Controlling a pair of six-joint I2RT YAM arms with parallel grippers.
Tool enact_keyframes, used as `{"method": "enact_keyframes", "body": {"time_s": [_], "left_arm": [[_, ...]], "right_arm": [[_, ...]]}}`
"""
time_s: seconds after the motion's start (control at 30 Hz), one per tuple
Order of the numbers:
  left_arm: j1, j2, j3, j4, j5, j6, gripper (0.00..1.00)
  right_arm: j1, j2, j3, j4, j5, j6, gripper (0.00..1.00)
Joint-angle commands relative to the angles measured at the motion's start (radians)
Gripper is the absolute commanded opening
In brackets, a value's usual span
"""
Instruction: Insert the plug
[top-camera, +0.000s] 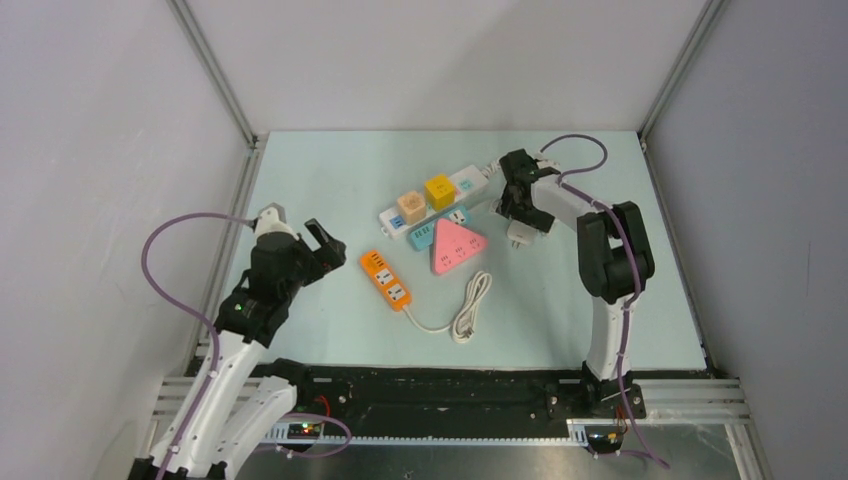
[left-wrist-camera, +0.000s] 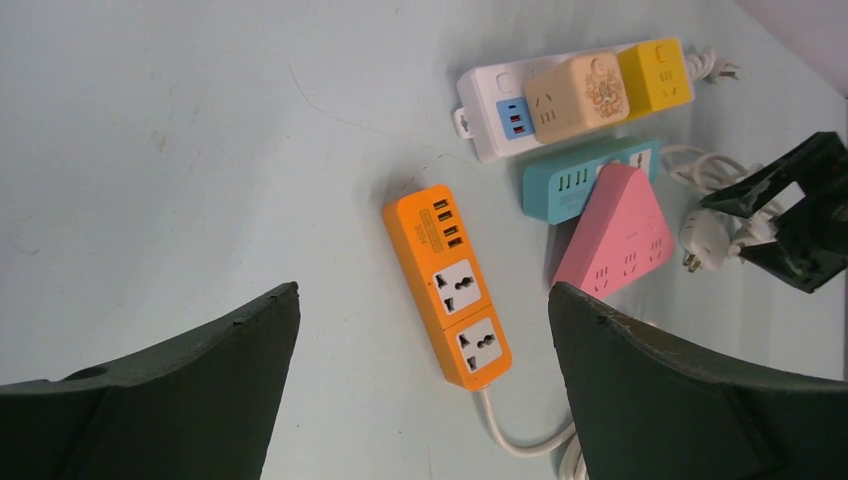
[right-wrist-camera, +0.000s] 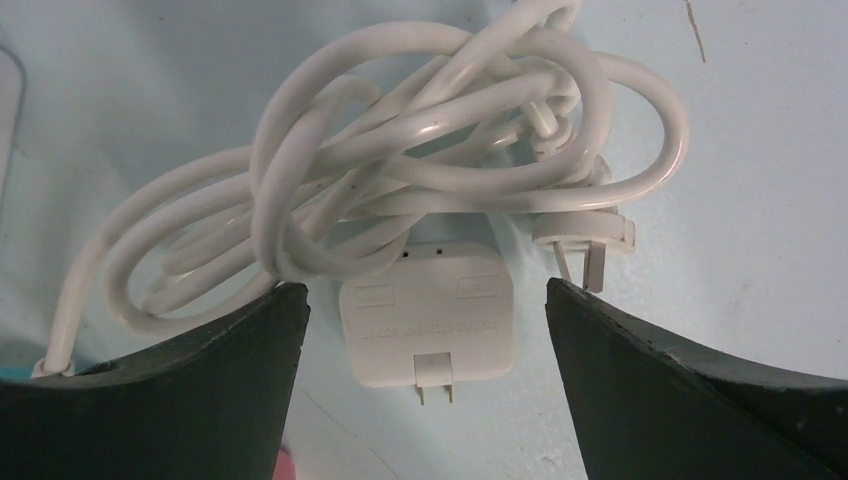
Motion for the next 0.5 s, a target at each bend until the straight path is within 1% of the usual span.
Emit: {"method": "enact_keyframes", "body": {"time_s": [0.0, 0.2, 0.23, 0.27, 0.33, 0.47], "left_arm": [[0.006, -0.029, 0.021, 0.040, -0.020, 0.015, 0.98], [0.006, -0.021, 0.017, 0.040, -0.015, 0.013, 0.98], [0.006, -0.020, 0.015, 0.040, -0.012, 0.014, 0.98], [0.005, -0.020, 0.013, 0.041, -0.011, 0.013, 0.98], [0.006, -0.021, 0.011, 0.040, -0.010, 0.012, 0.98], [0.006, -0.019, 0.009, 0.044, 0.016, 0.015, 0.98]], "right_arm": [[-0.025, 0.040, 0.022, -0.008, 0.009, 0.057, 0.93], [-0.025, 0.048, -0.010, 0.032, -0.050, 0.047, 0.91], [-0.027, 0.048, -0.013, 0.036, -0.059, 0.050, 0.90], [-0.030, 0.048, -0.017, 0.037, -0.062, 0.061, 0.84], [-0.036, 0.045, -0.024, 0.034, -0.068, 0.081, 0.77], [-0.040, 0.033, -0.042, 0.051, -0.067, 0.086, 0.75]]}}
